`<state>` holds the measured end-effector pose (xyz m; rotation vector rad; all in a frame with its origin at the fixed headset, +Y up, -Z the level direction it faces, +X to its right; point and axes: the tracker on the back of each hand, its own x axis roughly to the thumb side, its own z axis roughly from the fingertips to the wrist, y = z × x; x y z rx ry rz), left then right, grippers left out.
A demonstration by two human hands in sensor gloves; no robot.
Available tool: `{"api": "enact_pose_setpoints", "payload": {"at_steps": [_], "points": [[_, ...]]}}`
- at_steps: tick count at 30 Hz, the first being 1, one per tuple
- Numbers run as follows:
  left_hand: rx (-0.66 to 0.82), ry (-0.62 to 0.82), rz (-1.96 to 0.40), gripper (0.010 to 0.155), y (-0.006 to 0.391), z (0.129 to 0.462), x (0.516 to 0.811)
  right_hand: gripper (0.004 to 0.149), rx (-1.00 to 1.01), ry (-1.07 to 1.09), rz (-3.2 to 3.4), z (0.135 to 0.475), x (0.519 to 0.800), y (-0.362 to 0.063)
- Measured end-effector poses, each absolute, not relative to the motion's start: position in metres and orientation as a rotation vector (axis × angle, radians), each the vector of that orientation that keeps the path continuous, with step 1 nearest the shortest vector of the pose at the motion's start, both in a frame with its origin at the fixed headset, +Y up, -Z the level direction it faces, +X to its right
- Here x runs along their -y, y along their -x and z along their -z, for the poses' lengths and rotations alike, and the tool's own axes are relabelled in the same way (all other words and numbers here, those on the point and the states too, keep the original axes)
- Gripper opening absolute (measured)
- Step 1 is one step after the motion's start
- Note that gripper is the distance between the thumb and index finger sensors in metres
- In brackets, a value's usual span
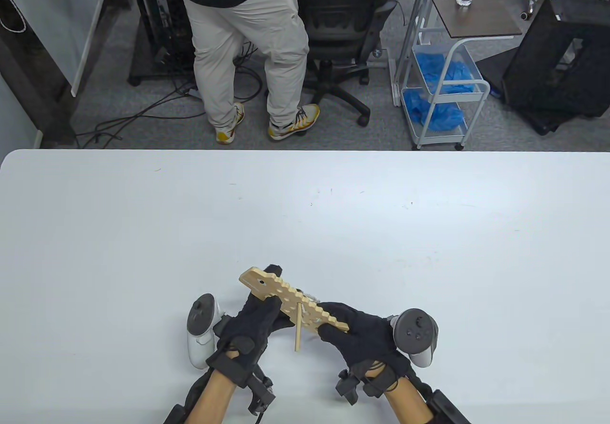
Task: Remove rope from all holes on crocodile lacing toy
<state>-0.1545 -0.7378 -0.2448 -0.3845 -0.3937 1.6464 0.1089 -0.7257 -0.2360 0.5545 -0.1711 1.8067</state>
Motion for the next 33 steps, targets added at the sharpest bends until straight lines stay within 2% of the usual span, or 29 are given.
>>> {"api": "enact_pose_setpoints", "payload": {"at_steps": [4, 7, 9, 12, 18, 24, 28, 33], "points": [[0.355, 0.311, -1.516, 0.084, 0.154, 0.242, 0.731, 0.043, 0.224, -0.496, -1.797, 0.235, 0.724, -0.113], [0.311, 0.245, -1.373, 0.093, 0.152, 0.238, 0.727, 0.044, 0.25, -0.488, -1.856, 0.234, 0.723, -0.113], [0.289, 0.242, -1.285, 0.1, 0.151, 0.237, 0.726, 0.044, 0.288, -0.493, -1.915, 0.231, 0.72, -0.111], [0.281, 0.252, -1.142, 0.102, 0.148, 0.236, 0.725, 0.044, 0.334, -0.504, -1.999, 0.228, 0.717, -0.107], [0.208, 0.164, -1.026, 0.077, 0.148, 0.235, 0.724, 0.044, 0.295, -0.484, -1.992, 0.23, 0.721, -0.105], [0.208, 0.125, -1.044, 0.06, 0.155, 0.238, 0.723, 0.045, 0.204, -0.339, -1.806, 0.237, 0.735, -0.115], [0.205, 0.083, -1.005, 0.056, 0.16, 0.24, 0.72, 0.046, 0.167, -0.246, -1.7, 0.242, 0.743, -0.126], [0.178, 0.081, -1.04, 0.074, 0.171, 0.244, 0.719, 0.047, 0.135, -0.129, -1.616, 0.247, 0.755, -0.138]]}}
